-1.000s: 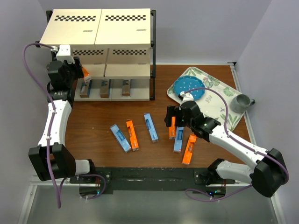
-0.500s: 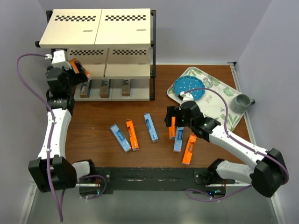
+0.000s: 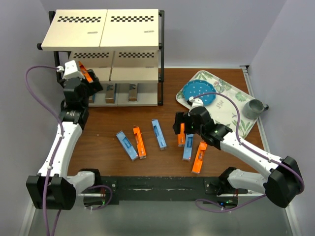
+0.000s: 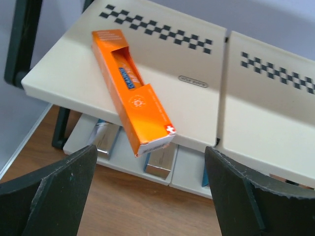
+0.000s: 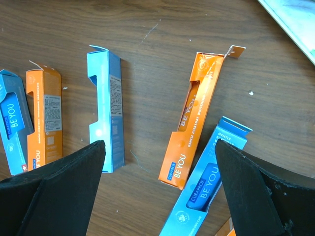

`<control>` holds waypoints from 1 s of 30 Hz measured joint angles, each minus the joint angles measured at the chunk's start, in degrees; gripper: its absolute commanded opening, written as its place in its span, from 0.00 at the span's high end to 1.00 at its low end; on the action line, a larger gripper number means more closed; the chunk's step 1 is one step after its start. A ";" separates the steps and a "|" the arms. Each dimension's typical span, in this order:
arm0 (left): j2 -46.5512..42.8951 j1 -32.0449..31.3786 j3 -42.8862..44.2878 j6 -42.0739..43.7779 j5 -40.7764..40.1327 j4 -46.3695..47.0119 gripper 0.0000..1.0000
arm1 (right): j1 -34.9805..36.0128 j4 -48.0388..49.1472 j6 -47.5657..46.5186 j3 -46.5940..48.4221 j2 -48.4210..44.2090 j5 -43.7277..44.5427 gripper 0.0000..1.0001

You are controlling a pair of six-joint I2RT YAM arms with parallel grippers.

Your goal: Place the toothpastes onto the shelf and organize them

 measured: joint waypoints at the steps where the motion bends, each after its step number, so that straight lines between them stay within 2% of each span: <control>1: 0.44 -0.63 0.00 -0.63 -1.36 -0.11 0.04 | 0.00 0.00 0.00 0.00 0.00 -0.02 0.02; 7: 4.13 -0.87 0.31 -3.19 -7.85 -1.36 0.04 | 0.11 0.00 -0.02 0.00 -0.02 0.02 0.02; 12: 7.45 -1.14 1.73 -4.09 -9.25 -2.40 0.07 | 0.15 0.00 -0.04 0.00 -0.04 0.02 0.02; 17: 8.31 -1.22 2.99 -4.07 -9.66 -2.73 0.19 | 0.22 0.02 -0.02 0.00 -0.42 0.02 0.02; 21: 8.57 -1.20 3.98 -3.80 -9.92 -3.06 0.40 | 0.26 0.02 -0.04 0.00 -0.42 0.02 0.02; 24: 8.57 -0.66 4.20 -3.04 -9.77 -3.23 0.48 | 0.26 0.00 -0.04 0.00 -0.42 0.02 0.02; 30: 8.55 6.75 4.22 -1.62 -5.31 -4.07 0.49 | 0.26 0.00 -0.11 -0.02 -1.18 0.09 0.02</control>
